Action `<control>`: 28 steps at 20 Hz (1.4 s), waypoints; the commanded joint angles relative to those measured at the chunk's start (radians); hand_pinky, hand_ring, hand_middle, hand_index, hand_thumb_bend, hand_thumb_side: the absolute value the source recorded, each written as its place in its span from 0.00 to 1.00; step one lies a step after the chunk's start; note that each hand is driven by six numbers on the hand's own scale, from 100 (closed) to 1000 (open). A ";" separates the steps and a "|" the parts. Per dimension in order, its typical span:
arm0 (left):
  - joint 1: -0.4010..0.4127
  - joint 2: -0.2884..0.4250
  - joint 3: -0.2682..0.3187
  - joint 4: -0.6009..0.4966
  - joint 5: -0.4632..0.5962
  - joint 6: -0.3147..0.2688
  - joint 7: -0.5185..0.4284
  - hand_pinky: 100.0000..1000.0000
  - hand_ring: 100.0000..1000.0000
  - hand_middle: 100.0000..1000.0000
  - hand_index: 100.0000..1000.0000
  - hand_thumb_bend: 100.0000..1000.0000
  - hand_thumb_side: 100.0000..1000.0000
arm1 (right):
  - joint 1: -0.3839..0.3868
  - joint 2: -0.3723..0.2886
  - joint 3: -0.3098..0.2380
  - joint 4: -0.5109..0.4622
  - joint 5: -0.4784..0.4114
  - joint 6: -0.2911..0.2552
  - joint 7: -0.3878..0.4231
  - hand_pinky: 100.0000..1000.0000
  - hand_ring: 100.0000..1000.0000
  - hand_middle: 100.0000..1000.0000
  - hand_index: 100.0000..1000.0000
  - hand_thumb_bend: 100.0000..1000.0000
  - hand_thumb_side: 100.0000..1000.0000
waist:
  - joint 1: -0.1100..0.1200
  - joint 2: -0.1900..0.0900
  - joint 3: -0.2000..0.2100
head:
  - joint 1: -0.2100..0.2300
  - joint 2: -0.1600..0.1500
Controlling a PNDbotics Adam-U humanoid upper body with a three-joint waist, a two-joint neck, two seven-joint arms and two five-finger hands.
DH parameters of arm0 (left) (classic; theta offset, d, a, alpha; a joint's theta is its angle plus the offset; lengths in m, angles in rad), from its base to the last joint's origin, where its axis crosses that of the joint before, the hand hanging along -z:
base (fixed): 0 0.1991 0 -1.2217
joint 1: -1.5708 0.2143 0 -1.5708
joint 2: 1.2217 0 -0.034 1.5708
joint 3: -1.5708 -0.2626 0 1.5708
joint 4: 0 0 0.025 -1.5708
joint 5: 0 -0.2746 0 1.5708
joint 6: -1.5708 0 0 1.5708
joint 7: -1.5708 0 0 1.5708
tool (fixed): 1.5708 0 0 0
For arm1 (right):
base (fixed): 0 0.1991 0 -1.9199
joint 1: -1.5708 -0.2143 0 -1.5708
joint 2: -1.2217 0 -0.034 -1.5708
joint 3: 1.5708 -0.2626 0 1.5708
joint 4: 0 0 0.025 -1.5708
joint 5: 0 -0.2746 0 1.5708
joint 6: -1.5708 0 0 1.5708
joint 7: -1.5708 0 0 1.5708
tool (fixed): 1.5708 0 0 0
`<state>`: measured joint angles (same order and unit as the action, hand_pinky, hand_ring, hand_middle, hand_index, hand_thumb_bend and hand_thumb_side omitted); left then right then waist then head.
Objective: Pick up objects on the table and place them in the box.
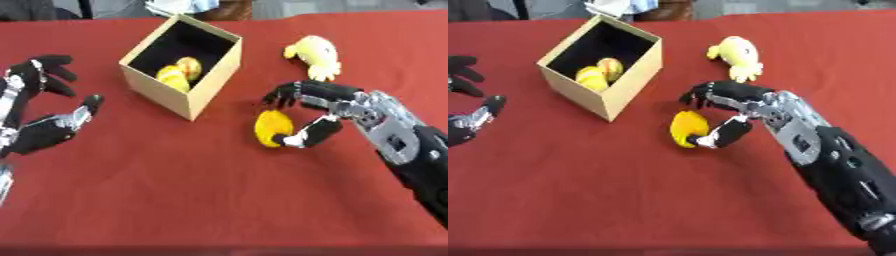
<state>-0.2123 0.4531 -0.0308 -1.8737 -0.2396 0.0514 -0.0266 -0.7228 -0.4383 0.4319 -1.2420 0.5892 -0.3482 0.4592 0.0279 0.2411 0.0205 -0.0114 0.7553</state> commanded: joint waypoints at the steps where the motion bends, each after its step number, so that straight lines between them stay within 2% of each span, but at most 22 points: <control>1: -0.005 0.009 0.013 -0.012 -0.002 -0.002 -0.001 0.62 0.49 0.53 0.80 0.42 0.27 | -0.015 -0.009 -0.010 0.023 0.032 -0.012 -0.003 0.68 0.72 0.78 0.90 0.27 0.34 | -0.012 -0.016 0.001 | -0.003 0.003; 2: -0.004 0.008 0.013 -0.012 -0.001 -0.002 -0.002 0.62 0.49 0.53 0.80 0.42 0.27 | -0.014 -0.008 -0.012 0.030 0.038 -0.014 -0.005 0.68 0.72 0.77 0.90 0.26 0.32 | -0.012 -0.016 0.001 | -0.003 0.004; 3: -0.004 0.008 0.013 -0.012 -0.001 -0.002 -0.002 0.62 0.49 0.53 0.80 0.42 0.27 | -0.014 -0.007 -0.013 0.037 0.045 -0.016 -0.006 0.68 0.72 0.77 0.89 0.27 0.34 | -0.012 -0.016 0.001 | -0.004 0.004; 12: -0.001 0.006 0.014 -0.012 -0.004 -0.002 -0.003 0.62 0.49 0.53 0.80 0.42 0.27 | -0.014 -0.004 -0.019 0.064 0.087 -0.036 -0.021 0.68 0.71 0.74 0.86 0.26 0.31 | -0.012 -0.017 0.002 | -0.003 0.004; 13: 0.001 0.006 0.015 -0.011 -0.004 -0.001 -0.002 0.62 0.49 0.53 0.80 0.42 0.27 | -0.021 -0.007 -0.028 0.056 0.084 -0.036 -0.027 0.62 0.58 0.44 0.56 0.20 0.15 | -0.011 -0.019 -0.001 | -0.001 0.005; 16: 0.004 0.006 0.016 -0.011 -0.003 -0.001 -0.001 0.62 0.49 0.53 0.80 0.41 0.27 | -0.032 -0.024 -0.064 -0.012 0.080 -0.030 -0.070 0.59 0.54 0.36 0.42 0.18 0.12 | -0.011 -0.019 -0.003 | 0.002 0.004; 24: 0.004 0.008 0.015 -0.010 -0.002 -0.001 -0.002 0.62 0.49 0.53 0.80 0.41 0.28 | -0.036 -0.082 -0.022 -0.155 0.040 0.002 -0.208 0.58 0.53 0.35 0.41 0.14 0.13 | -0.013 -0.018 -0.003 | 0.000 0.003; 28: 0.004 0.009 0.015 -0.010 -0.004 -0.002 -0.005 0.62 0.49 0.53 0.80 0.41 0.28 | -0.043 -0.100 -0.006 -0.192 0.004 0.022 -0.225 0.58 0.53 0.35 0.41 0.14 0.13 | -0.014 -0.018 -0.003 | 0.000 0.003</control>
<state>-0.2021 0.4468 -0.0262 -1.8735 -0.2397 0.0505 -0.0288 -0.7448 -0.5086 0.4281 -1.4035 0.6099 -0.3321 0.2434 0.0279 0.2408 0.0178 -0.0107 0.7558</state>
